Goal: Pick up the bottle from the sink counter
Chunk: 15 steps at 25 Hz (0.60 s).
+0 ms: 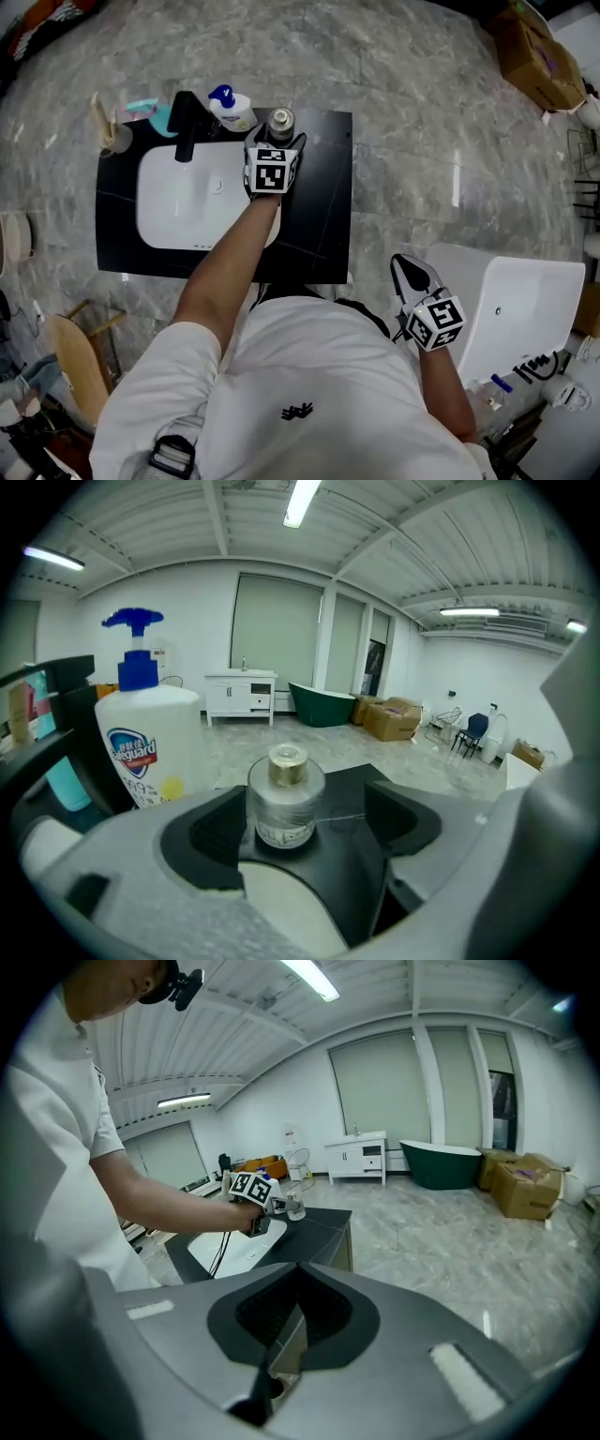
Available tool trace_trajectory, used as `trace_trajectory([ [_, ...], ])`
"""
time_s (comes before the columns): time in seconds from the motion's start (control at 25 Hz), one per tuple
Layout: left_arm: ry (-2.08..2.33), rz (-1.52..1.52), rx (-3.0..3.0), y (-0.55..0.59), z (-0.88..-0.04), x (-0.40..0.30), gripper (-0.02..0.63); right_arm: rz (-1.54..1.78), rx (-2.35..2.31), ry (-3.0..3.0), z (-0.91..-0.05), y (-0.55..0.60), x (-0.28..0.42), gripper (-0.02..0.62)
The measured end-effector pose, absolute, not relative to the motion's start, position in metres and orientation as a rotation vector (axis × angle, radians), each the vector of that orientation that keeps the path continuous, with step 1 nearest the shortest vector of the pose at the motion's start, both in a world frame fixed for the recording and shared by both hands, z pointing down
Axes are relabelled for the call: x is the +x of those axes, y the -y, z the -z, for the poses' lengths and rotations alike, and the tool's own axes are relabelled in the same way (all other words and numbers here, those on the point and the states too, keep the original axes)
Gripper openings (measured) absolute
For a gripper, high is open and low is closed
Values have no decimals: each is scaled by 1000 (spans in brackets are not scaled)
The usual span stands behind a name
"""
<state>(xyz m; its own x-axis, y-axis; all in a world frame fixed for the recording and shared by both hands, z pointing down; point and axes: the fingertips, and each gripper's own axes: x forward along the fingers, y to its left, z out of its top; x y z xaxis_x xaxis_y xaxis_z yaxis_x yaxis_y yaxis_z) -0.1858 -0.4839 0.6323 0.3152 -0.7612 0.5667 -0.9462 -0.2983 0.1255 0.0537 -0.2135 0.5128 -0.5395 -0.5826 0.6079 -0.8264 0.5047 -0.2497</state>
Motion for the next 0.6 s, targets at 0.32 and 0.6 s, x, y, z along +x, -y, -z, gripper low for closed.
trace_trajectory([
  [0.32,1480,-551,2153,513,-657,-185,388,-797,1253,2198,-521,205,49,14],
  [0.6,1476,-530,2186,538,-669,-183,390,-821,1292,2140,-525,205,48,14],
])
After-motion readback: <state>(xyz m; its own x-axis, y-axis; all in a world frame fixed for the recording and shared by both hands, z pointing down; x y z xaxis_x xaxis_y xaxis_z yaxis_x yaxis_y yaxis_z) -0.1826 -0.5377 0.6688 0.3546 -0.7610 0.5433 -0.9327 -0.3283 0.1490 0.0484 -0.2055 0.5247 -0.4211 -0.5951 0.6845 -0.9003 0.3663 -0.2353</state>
